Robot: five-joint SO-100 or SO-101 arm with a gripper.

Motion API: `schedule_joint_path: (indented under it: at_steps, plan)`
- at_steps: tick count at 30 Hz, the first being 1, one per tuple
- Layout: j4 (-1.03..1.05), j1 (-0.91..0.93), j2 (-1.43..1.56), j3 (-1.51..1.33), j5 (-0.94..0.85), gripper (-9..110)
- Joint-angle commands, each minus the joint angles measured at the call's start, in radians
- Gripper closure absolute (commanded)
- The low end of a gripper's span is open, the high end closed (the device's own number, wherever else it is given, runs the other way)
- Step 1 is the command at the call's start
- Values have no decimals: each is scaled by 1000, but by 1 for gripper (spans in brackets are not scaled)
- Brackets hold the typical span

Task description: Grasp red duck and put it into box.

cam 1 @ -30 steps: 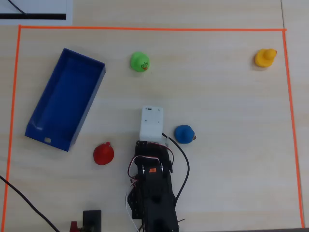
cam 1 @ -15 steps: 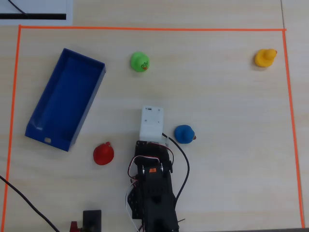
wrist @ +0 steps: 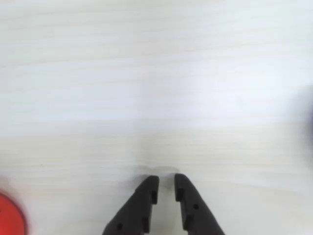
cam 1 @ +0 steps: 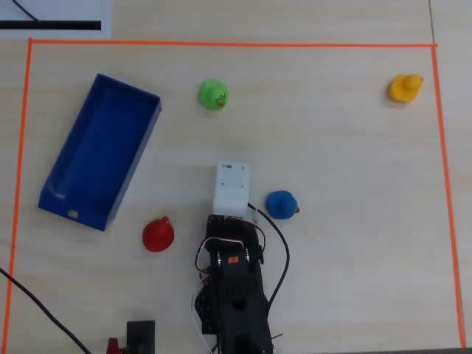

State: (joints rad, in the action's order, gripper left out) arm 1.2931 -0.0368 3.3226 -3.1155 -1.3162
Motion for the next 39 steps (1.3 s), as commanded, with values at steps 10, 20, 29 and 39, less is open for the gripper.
schedule_joint_path:
  at_steps: [10,20,29,39]
  plan:
    - [18,8,-11,5,11,101]
    - [18,5,-11,5,11,101]
    - [20,-8,-11,5,5,100]
    - [3,15,-12,6,-15,101]
